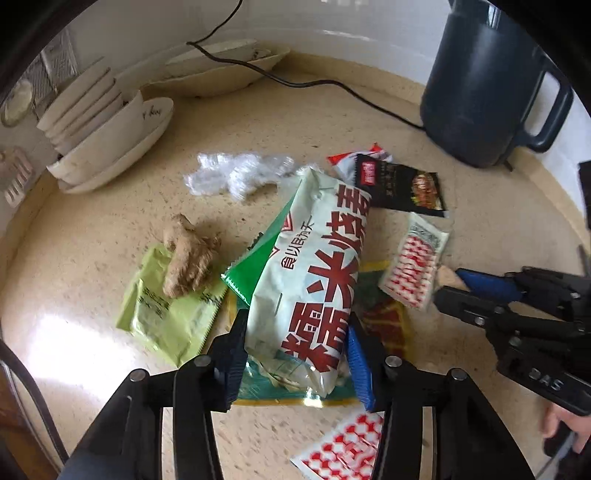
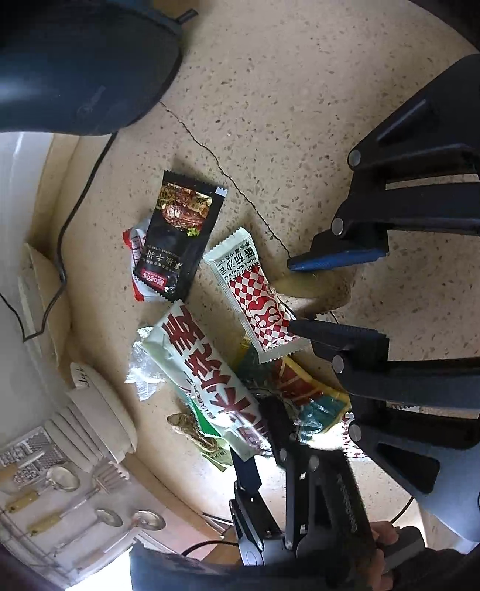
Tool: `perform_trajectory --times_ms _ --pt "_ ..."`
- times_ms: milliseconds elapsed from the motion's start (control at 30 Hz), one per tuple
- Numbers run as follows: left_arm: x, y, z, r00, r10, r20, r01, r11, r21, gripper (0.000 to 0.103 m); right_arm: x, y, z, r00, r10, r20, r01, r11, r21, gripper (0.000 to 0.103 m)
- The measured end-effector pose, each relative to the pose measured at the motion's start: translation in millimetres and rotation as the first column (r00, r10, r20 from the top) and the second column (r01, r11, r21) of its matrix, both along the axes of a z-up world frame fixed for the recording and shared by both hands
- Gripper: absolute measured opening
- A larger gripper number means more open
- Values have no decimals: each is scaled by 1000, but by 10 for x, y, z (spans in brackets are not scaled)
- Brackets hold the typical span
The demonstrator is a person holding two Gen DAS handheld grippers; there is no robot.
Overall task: Collect trash
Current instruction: 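Grasp the large white rice-cracker bag with the left gripper while the right grasps a small brown scrap, then carry the bag and scrap over the blue bin and open both grippers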
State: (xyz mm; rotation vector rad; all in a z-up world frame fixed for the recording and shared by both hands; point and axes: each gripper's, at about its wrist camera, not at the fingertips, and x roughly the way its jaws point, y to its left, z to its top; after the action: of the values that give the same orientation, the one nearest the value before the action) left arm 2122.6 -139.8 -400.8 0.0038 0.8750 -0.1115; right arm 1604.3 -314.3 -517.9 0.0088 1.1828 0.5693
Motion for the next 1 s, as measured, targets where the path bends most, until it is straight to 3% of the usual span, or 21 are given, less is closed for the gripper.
perform_trajectory --times_ms 333,567,800,1000 --pt "-372 102 151 999 -9 40 12 997 -80 41 -150 -149 220 999 -38 27 37 999 23 19" --pt "-945 128 402 992 -18 128 29 996 -82 41 -430 -124 549 997 -34 69 31 998 47 19" --pt "-2028 304 680 971 -38 238 57 996 -74 41 -1041 58 1119 986 -40 160 28 997 76 19" --pt "-3190 519 511 949 -64 309 86 995 -57 41 -1949 224 1462 974 -53 218 36 996 82 19"
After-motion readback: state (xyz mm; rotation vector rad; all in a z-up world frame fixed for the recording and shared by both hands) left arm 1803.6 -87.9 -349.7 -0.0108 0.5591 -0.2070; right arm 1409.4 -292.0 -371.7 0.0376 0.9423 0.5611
